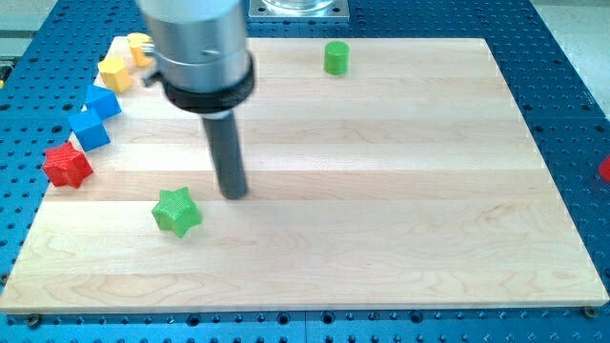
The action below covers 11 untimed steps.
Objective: Push the green star into the red star
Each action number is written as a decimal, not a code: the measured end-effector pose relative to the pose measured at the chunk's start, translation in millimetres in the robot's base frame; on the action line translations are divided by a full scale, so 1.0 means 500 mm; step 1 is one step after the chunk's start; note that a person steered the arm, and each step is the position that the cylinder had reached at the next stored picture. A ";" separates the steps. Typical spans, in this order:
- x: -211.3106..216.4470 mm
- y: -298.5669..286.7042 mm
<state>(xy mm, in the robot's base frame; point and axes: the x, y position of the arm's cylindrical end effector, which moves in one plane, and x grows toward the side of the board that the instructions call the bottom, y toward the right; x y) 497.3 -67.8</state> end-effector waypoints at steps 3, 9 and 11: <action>0.048 -0.247; 0.188 -0.472; 0.121 -0.434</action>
